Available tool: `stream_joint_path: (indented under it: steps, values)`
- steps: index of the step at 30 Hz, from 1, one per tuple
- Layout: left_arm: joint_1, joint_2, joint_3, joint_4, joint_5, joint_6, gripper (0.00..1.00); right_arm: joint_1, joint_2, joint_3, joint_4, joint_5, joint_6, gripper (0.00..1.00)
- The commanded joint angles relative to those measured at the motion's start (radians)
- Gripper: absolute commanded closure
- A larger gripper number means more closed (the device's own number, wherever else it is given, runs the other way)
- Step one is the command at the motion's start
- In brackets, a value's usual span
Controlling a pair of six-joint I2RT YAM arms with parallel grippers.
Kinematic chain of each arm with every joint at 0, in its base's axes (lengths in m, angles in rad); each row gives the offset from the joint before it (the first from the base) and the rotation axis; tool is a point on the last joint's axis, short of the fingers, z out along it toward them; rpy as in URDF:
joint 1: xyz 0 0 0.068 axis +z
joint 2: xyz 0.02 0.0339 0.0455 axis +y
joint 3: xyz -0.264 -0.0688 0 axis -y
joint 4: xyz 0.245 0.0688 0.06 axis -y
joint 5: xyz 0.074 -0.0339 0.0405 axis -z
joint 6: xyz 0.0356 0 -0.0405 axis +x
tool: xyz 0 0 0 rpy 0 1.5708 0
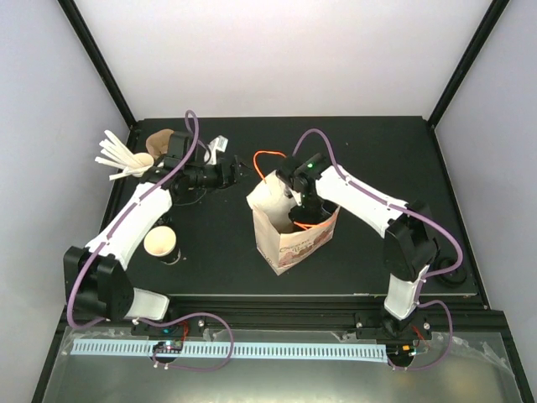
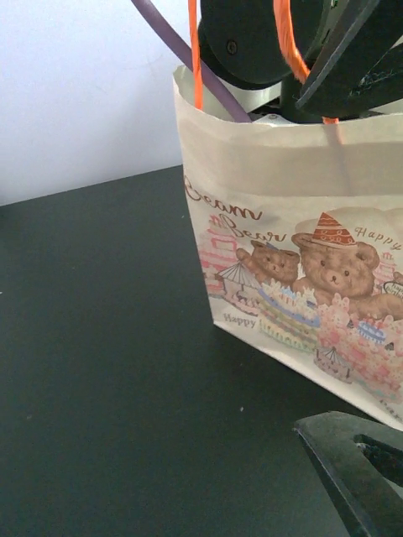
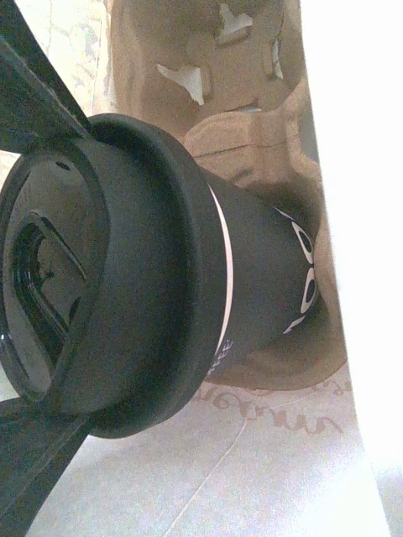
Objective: Pack the takeout coffee
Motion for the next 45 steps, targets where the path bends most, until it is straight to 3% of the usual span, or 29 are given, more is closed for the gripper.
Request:
stream_joint_path:
  steps: [1, 5, 16, 17, 20, 22, 38, 45]
  values:
    - [0.008, -0.065, 0.052, -0.061, -0.117, 0.051, 0.01, 0.008, 0.233, -0.157, 0.33, 0.021, -0.019, 0.6]
    - [0.008, -0.112, 0.073, -0.095, -0.186, 0.1, 0.01, 0.008, 0.172, -0.14, 0.331, 0.03, -0.01, 0.6]
    - [0.008, -0.213, 0.046, -0.083, -0.158, 0.141, 0.01, 0.009, -0.039, -0.083, 0.221, 0.084, 0.002, 0.52]
    - [0.008, -0.216, 0.04, -0.075, -0.151, 0.139, 0.01, 0.009, -0.053, -0.076, 0.203, 0.085, 0.003, 0.48]
    - [0.008, -0.217, 0.034, -0.07, -0.129, 0.139, 0.01, 0.009, -0.091, -0.06, 0.176, 0.082, 0.006, 0.15]
    - [0.008, -0.216, 0.037, -0.076, -0.123, 0.141, 0.01, 0.008, -0.114, -0.042, 0.165, 0.08, 0.008, 0.01]
    - [0.008, -0.196, 0.075, -0.095, -0.083, 0.16, 0.01, 0.008, -0.153, 0.279, -0.066, 0.038, -0.003, 0.0]
    - [0.008, -0.245, 0.086, -0.177, -0.205, 0.18, 0.01, 0.008, -0.186, 0.368, -0.029, 0.002, 0.009, 0.0]
